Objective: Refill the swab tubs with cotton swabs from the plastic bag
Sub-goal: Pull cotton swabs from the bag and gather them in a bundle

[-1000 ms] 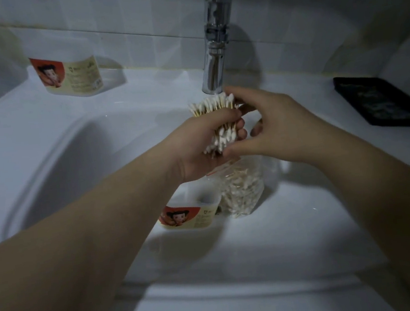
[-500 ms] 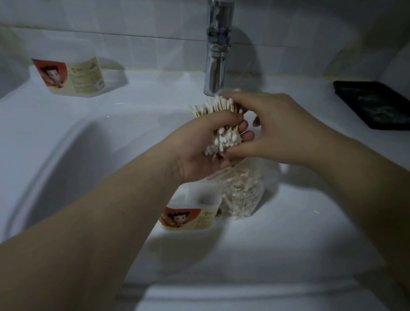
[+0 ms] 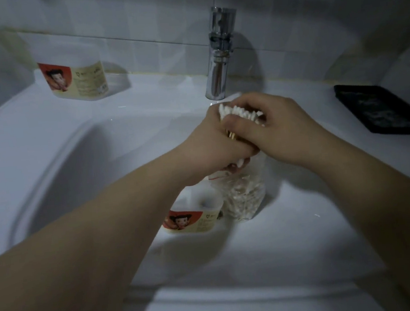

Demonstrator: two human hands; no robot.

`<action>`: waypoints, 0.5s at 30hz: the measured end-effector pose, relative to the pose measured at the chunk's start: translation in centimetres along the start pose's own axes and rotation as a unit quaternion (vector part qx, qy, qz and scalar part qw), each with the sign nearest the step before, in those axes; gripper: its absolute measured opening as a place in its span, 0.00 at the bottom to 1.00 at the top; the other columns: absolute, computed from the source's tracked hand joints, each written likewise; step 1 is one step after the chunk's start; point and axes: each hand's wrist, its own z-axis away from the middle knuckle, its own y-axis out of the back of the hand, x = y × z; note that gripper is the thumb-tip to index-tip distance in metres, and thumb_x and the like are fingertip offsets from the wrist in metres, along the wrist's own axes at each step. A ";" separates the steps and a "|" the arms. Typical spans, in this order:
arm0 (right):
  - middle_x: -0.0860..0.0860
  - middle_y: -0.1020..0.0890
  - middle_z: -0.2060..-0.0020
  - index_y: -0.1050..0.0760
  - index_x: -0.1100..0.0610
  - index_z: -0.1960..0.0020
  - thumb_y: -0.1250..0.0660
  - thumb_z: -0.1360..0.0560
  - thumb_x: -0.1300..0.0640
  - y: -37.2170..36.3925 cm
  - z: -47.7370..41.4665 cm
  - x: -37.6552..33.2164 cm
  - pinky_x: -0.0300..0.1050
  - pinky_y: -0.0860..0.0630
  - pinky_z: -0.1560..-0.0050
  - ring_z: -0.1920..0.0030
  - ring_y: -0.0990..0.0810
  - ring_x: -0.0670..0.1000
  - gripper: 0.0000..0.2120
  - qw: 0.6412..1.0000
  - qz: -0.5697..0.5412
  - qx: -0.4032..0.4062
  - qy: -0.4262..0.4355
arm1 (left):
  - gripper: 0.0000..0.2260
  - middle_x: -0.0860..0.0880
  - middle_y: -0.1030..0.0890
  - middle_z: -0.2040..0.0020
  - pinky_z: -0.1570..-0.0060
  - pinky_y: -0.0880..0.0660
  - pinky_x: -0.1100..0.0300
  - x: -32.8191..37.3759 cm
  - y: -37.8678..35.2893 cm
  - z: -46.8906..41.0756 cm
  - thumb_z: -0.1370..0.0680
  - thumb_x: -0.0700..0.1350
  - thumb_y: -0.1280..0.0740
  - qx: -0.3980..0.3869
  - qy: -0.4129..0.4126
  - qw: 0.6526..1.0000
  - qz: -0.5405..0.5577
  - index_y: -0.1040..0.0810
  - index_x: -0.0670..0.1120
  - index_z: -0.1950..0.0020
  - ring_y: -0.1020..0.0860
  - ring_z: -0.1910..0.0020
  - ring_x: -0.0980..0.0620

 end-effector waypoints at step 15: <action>0.47 0.20 0.66 0.26 0.50 0.60 0.40 0.20 0.55 -1.0 0.1 -0.5 0.47 0.27 0.61 0.63 0.23 0.46 0.10 1.000 0.014 -0.013 0.011 | 0.57 0.43 0.18 0.61 0.64 0.23 0.52 0.8 -0.1 1.2 0.29 0.28 0.28 -0.055 0.105 0.989 -0.085 0.67 0.59 0.21 0.20 0.67 0.48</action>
